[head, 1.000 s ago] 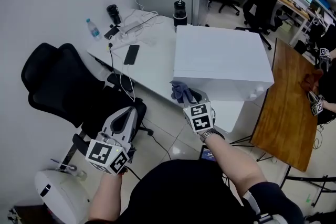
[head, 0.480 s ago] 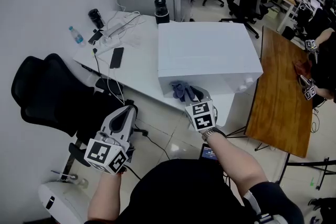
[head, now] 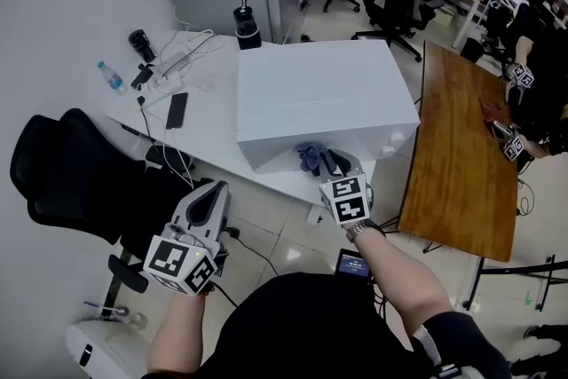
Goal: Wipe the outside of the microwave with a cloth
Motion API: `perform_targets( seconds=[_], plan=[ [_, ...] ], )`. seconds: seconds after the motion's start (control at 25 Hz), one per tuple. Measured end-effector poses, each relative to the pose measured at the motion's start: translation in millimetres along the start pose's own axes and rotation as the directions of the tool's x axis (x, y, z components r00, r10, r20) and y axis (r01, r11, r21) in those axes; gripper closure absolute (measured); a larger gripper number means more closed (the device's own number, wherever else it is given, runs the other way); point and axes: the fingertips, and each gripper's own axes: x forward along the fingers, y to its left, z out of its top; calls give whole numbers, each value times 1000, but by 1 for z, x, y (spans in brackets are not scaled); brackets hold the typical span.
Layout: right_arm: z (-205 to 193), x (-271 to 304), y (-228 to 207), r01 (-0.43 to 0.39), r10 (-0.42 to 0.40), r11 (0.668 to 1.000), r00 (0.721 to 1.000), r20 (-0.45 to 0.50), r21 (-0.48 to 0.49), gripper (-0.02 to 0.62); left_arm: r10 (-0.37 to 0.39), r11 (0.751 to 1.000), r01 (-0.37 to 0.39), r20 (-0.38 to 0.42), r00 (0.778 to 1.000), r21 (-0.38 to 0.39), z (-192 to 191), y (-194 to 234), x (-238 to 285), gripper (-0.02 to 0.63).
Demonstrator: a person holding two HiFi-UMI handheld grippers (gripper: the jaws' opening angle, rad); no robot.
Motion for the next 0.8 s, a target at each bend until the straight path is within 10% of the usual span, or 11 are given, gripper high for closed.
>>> perform_targets(
  seconds=[0.8],
  plan=[
    [-40,-59,-141,73,-71,994,997,-26,84,520,-4,1000,5,-44,999,15,2,-113,69,601]
  ],
)
